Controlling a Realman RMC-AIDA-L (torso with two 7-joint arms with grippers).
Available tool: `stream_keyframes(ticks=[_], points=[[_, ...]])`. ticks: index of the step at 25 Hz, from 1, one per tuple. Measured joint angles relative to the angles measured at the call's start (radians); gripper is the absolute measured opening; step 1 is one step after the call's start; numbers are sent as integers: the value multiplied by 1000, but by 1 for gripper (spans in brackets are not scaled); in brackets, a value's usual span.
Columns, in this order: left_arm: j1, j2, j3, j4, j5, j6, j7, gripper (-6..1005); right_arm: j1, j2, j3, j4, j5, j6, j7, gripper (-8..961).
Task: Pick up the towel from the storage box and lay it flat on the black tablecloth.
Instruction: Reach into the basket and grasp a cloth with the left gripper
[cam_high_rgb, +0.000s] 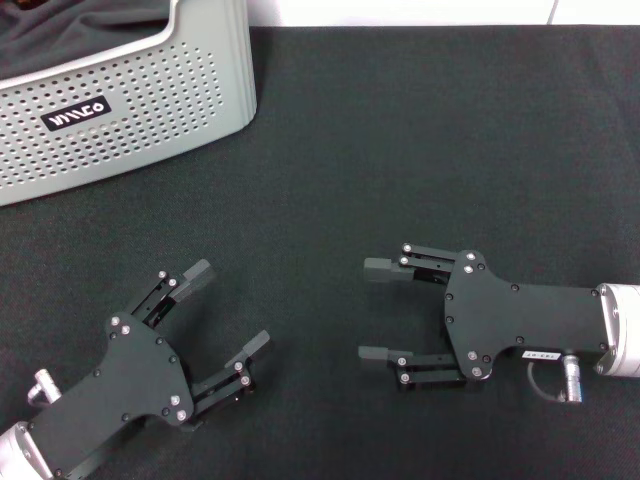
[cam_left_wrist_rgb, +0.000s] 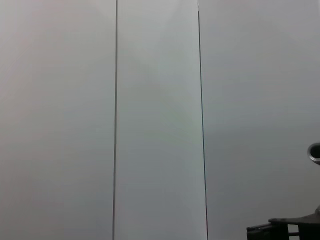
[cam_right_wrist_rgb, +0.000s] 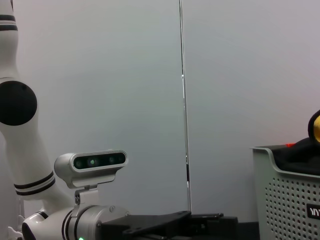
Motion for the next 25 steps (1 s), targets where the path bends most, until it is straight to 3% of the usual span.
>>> stream_keyframes(ticks=[15,19,25], points=[[-11,4,-1,0,-19,-15,-39,870,-15,-3,9,0,0,4,-7,770],[-33,-6,-2,-7,-100,-35,-39,869,-35,-2,68,0,0,19,-10,769],[-122,-10,-2,-69,-213,-42,-41,868,-86,-1,186,-7,0,23,-12,769]])
